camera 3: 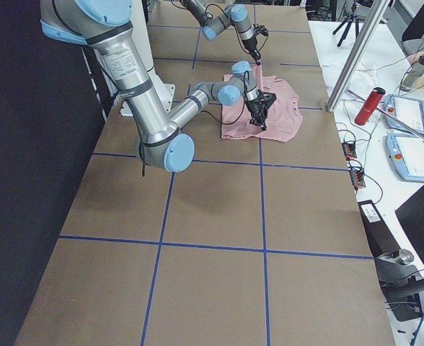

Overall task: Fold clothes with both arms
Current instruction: 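Lift the hem with both grippers and fold it over toward the collar, then release the hem, raise the left gripper, move the right gripper to the shirt's side edge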

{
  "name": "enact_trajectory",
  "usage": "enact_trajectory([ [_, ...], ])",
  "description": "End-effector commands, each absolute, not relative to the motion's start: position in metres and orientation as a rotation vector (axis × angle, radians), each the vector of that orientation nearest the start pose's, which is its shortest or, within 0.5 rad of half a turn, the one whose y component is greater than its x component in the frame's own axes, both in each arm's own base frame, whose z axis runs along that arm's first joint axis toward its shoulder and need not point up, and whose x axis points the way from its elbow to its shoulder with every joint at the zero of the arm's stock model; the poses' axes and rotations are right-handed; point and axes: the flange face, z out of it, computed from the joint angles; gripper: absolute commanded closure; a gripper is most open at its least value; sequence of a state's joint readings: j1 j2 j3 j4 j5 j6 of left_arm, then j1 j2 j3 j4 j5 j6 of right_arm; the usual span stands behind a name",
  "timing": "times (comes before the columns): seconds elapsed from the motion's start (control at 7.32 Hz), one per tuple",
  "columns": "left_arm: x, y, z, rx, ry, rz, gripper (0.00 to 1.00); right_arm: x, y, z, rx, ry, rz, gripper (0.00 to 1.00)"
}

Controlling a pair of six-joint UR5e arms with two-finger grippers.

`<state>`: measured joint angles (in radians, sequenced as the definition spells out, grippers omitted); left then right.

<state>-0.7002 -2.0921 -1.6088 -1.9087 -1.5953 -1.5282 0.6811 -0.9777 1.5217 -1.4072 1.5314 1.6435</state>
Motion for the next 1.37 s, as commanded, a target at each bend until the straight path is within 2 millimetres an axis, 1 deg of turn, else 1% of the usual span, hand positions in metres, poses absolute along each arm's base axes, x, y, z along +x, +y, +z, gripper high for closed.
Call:
enact_trajectory([
  [0.0,0.466,-0.584,0.318,0.36,0.794,-0.646,1.0,-0.486,-0.604,0.317,0.249,-0.688,0.75,1.0],
  [0.14,0.472,-0.589,0.321,0.369,0.817,-0.645,1.0,-0.488,-0.616,0.324,0.248,-0.66,0.751,1.0],
  [0.27,0.478,-0.594,0.331,0.378,0.838,-0.644,1.0,-0.486,-0.624,0.326,0.255,-0.646,0.734,1.0],
  [0.41,0.481,-0.597,0.338,0.382,0.849,-0.643,1.0,-0.488,-0.625,0.327,0.252,-0.642,0.732,1.0],
  [0.68,0.482,-0.598,0.342,0.38,0.843,-0.645,1.0,-0.492,-0.629,0.323,0.253,-0.638,0.73,1.0],
  [0.82,0.482,-0.598,0.342,0.384,0.858,-0.643,0.99,-0.494,-0.631,0.317,0.256,-0.644,0.729,1.0],
  [0.96,0.481,-0.597,0.341,0.388,0.868,-0.641,0.98,-0.496,-0.633,0.32,0.253,-0.635,0.729,1.0],
  [1.09,0.48,-0.598,0.343,0.388,0.867,-0.644,0.97,-0.497,-0.633,0.321,0.254,-0.632,0.724,0.85],
  [1.23,0.48,-0.597,0.343,0.388,0.868,-0.642,0.9,-0.498,-0.633,0.319,0.257,-0.632,0.711,0.01],
])
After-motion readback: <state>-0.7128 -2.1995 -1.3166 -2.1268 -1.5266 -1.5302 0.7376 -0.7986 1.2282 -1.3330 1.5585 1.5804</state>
